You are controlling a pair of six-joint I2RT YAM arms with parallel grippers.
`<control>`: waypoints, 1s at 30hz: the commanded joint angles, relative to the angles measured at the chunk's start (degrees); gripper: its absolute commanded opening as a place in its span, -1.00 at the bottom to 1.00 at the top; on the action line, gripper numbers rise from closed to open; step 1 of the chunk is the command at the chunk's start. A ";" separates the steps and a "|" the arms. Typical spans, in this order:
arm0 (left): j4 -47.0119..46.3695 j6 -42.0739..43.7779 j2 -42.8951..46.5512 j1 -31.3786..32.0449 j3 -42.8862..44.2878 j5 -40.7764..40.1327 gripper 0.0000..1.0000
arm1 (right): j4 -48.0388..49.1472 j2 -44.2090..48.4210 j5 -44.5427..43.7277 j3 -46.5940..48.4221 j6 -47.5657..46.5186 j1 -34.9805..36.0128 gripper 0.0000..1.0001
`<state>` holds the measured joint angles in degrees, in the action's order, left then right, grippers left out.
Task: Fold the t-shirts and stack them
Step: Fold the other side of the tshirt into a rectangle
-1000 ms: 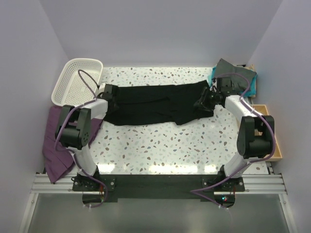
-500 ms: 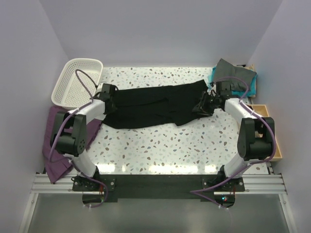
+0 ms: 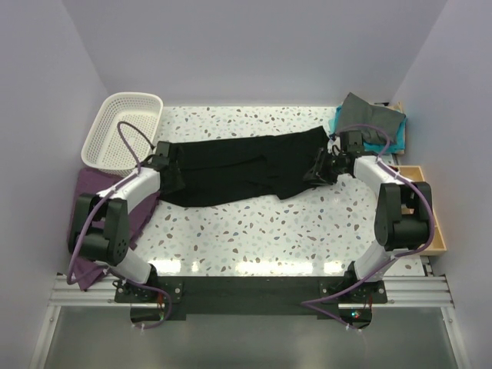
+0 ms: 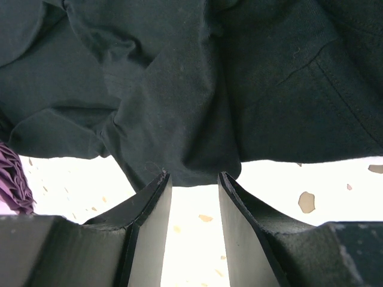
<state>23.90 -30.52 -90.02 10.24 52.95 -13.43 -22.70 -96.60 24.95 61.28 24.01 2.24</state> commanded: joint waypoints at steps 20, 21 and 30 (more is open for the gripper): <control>-4.04 2.31 6.43 -0.13 1.81 9.13 -0.08 | 12.32 -0.43 1.51 -7.84 4.55 0.31 -0.02; -3.69 2.31 6.87 -0.13 1.72 8.95 -0.07 | 13.28 -0.87 1.68 -7.66 4.64 0.22 -0.02; -3.16 2.57 7.66 -0.13 1.63 6.93 -0.05 | 14.70 -2.55 2.82 -6.96 4.82 0.22 -0.52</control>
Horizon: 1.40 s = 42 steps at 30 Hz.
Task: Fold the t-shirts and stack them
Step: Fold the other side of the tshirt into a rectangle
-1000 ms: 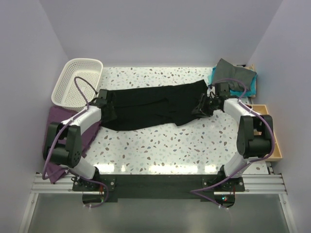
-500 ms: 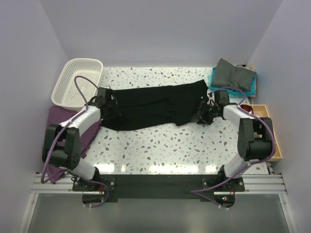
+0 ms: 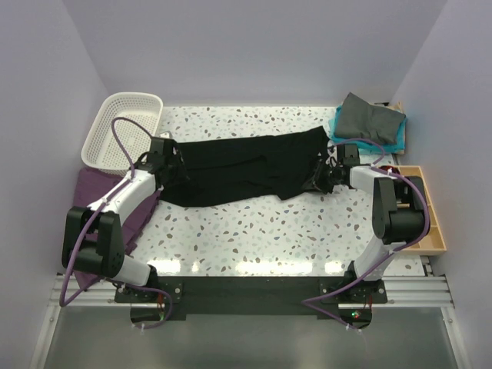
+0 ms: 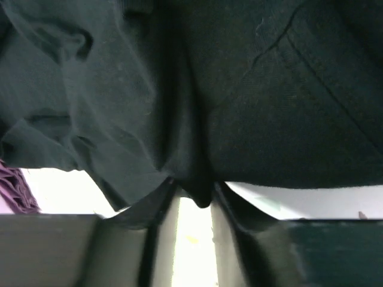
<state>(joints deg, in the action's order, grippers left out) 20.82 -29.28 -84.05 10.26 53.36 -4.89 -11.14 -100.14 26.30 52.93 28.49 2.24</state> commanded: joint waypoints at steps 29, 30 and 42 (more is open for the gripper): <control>-1.39 2.03 -2.34 -0.15 1.13 -1.18 -0.04 | -8.38 1.61 4.02 12.56 -0.81 1.19 -0.47; -1.48 2.03 -2.78 -0.07 1.13 -1.01 -0.04 | -8.29 1.87 4.28 12.03 -0.89 1.36 -0.33; -1.48 2.03 -3.49 -0.15 1.30 -0.91 -0.04 | -7.06 1.27 4.90 8.59 -1.60 2.42 -0.16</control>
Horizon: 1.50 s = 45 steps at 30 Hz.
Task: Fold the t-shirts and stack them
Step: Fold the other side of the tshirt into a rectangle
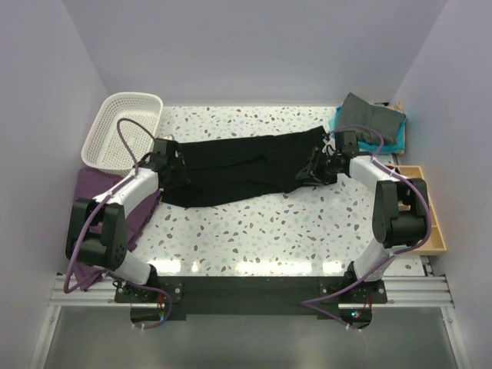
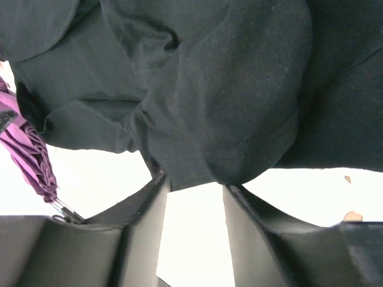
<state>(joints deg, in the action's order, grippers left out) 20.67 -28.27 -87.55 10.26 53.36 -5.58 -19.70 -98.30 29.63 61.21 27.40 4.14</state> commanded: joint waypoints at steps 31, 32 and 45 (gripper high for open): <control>4.12 -0.30 7.03 -0.15 3.59 -11.30 0.46 | 10.48 -13.59 -0.09 23.09 3.20 3.33 0.47; 3.51 0.06 7.13 -0.15 3.85 -10.33 0.48 | 8.47 -12.45 -0.97 22.73 2.49 3.42 0.47; -13.36 2.78 -9.91 -0.15 14.56 9.52 0.51 | -3.05 -18.06 -16.52 27.90 -2.17 3.42 0.46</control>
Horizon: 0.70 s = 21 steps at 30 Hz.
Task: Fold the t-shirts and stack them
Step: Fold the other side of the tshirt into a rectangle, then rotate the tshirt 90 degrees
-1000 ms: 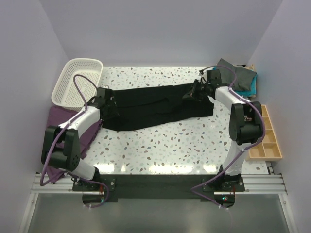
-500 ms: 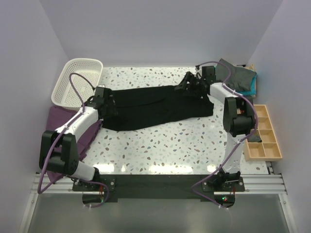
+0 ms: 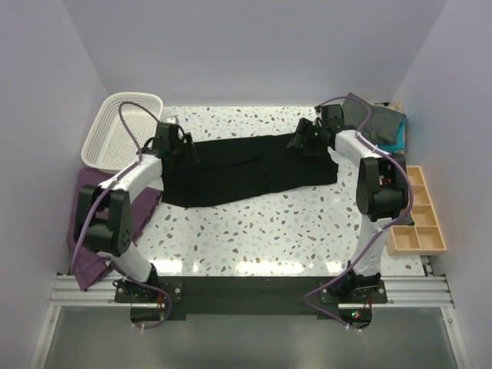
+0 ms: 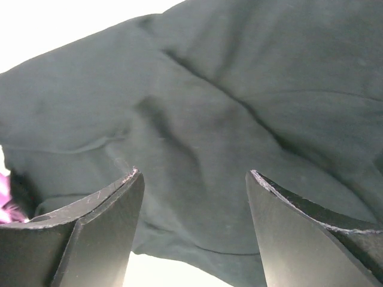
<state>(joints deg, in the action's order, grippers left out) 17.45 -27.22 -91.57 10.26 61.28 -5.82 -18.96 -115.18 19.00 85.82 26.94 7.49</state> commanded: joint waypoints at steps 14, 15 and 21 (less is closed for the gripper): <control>-8.40 -0.55 -24.62 0.81 9.32 8.99 0.35 | -9.86 -10.49 -9.16 7.33 -1.27 0.69 0.46; -8.84 -0.99 -23.93 1.25 7.47 8.90 0.34 | -10.39 -11.47 -9.07 9.52 -1.27 0.69 0.46; -11.73 -4.85 -14.54 7.48 -7.38 9.52 0.32 | -17.59 -21.82 -9.16 24.61 -2.59 2.00 0.46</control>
<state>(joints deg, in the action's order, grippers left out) -0.19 -28.12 -109.08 12.73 63.00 1.69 -29.98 -129.10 10.98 102.06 26.02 8.01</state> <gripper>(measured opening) 0.659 0.728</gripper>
